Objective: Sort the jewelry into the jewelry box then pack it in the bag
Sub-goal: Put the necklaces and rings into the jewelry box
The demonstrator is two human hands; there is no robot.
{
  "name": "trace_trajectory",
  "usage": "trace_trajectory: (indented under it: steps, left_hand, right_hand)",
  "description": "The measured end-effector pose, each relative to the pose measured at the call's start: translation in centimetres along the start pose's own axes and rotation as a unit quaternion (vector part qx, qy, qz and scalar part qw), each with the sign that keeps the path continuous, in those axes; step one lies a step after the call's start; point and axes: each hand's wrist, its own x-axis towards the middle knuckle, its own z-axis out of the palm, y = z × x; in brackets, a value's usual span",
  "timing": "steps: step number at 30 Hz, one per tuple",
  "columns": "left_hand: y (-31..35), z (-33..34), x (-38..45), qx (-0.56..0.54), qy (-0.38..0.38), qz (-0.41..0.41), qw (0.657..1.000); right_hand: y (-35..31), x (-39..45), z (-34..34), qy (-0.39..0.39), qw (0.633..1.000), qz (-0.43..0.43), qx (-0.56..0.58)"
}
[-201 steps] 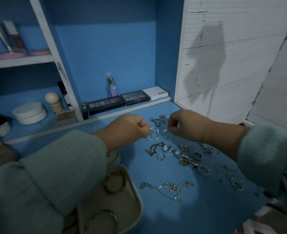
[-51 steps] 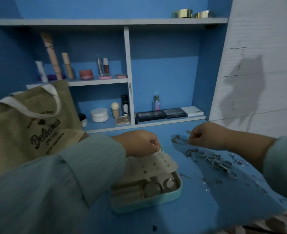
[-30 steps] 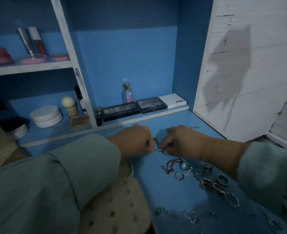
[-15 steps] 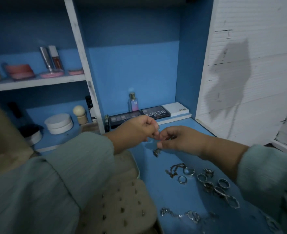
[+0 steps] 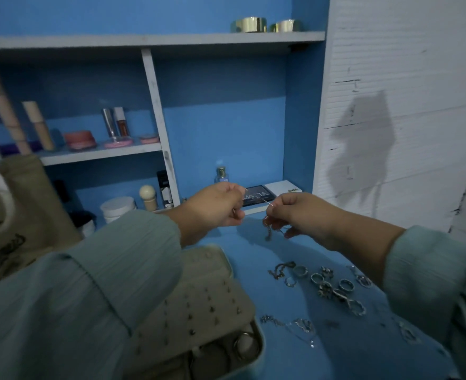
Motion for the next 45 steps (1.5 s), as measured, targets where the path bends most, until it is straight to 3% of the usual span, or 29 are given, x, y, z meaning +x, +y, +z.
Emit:
trace_trajectory:
  steps: [3,9,16,23,31,36,45]
  left_hand:
    - [0.7,0.3,-0.8,-0.068,-0.006,-0.015,0.998]
    - [2.1,1.3,-2.0,-0.143,-0.022,-0.009,0.989]
    - [2.0,1.8,-3.2,-0.106,0.038,0.001,0.994]
    - [1.6,1.5,-4.5,-0.138,0.086,0.023,0.986]
    - [1.5,1.0,-5.7,-0.104,0.103,0.046,0.988]
    - [1.3,0.5,-6.6,-0.021,0.06,0.062,0.996]
    - [0.5,1.3,-7.3,0.012,0.025,0.071,0.997]
  right_hand:
    - [-0.5,-1.1,0.2,-0.035,0.995,0.019,0.091]
    - [-0.6,-2.8,0.6,-0.059,0.988,0.011,0.142]
    - [-1.2,-4.5,0.1,-0.093,0.981,0.015,0.169]
    - [-1.6,-5.3,-0.8,-0.123,0.98,-0.003,0.158]
    - [-2.4,-6.0,-0.7,-0.081,0.984,0.007,0.159]
    - [-2.8,-5.9,-0.4,-0.039,0.983,-0.003,0.177]
    - [-3.6,-6.1,1.0,-0.002,0.98,-0.015,0.2]
